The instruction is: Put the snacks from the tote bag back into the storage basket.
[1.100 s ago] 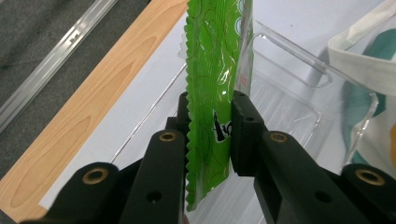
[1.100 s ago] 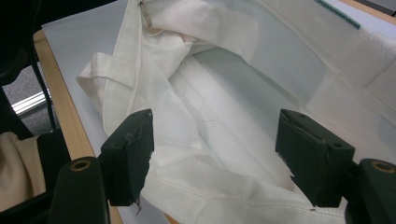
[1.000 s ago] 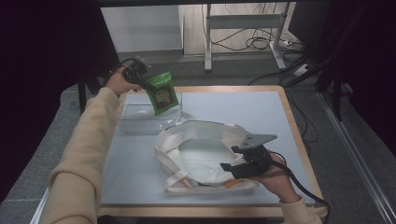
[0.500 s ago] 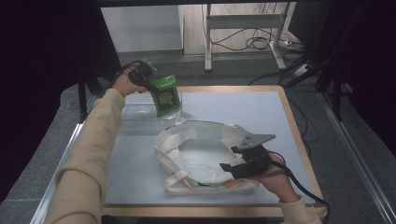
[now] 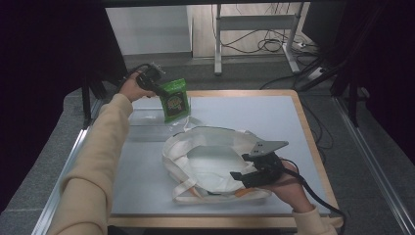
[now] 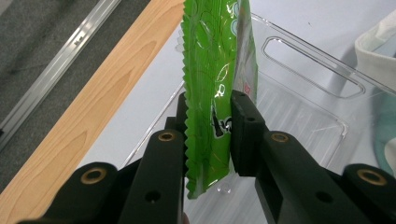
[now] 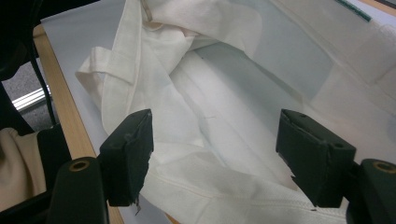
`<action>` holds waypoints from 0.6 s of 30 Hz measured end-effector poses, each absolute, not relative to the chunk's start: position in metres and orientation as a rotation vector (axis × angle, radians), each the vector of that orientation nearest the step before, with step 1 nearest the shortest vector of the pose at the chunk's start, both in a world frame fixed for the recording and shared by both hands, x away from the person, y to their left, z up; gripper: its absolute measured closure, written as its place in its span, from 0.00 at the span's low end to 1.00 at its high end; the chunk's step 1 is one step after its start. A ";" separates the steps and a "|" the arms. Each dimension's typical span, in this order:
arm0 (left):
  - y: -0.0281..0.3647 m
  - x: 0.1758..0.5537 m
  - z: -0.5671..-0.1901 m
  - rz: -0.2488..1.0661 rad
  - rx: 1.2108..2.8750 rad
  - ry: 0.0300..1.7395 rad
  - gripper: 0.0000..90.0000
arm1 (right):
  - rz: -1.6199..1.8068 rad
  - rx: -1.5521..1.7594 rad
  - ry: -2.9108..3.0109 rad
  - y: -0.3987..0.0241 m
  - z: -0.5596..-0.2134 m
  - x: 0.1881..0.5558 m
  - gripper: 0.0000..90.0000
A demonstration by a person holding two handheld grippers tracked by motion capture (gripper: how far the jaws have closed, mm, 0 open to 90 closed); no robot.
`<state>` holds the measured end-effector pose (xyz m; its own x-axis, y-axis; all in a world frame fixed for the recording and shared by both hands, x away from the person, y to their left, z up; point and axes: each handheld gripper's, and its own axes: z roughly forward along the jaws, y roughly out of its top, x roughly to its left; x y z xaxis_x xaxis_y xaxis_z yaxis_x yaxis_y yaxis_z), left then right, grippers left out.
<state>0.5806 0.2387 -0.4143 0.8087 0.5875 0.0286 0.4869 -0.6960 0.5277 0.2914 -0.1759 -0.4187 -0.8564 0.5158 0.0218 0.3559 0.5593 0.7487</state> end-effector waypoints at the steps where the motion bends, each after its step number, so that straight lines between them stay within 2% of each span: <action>1: 0.238 0.581 -0.415 0.270 2.482 0.796 0.85 | 1.176 0.734 2.594 -0.176 -0.419 0.291 0.31; 12: 0.232 0.585 -0.417 0.369 2.439 0.796 0.76 | 1.168 0.736 2.602 -0.175 -0.420 0.292 0.31; 13: 0.232 0.585 -0.417 0.372 2.429 0.800 0.74 | 1.169 0.738 2.602 -0.175 -0.420 0.292 0.31; 16: 0.230 0.586 -0.417 0.392 2.403 0.824 0.57 | 1.168 0.737 2.603 -0.175 -0.420 0.292 0.31; 18: 0.230 0.587 -0.414 0.423 2.367 0.838 0.50 | 1.167 0.736 2.604 -0.175 -0.420 0.292 0.31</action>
<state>0.5868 0.2305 -0.4141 0.7516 0.6523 0.0980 0.4659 -0.6301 0.6213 0.2921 -0.1752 -0.4201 -0.8576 0.5136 0.0247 0.3604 0.5661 0.7414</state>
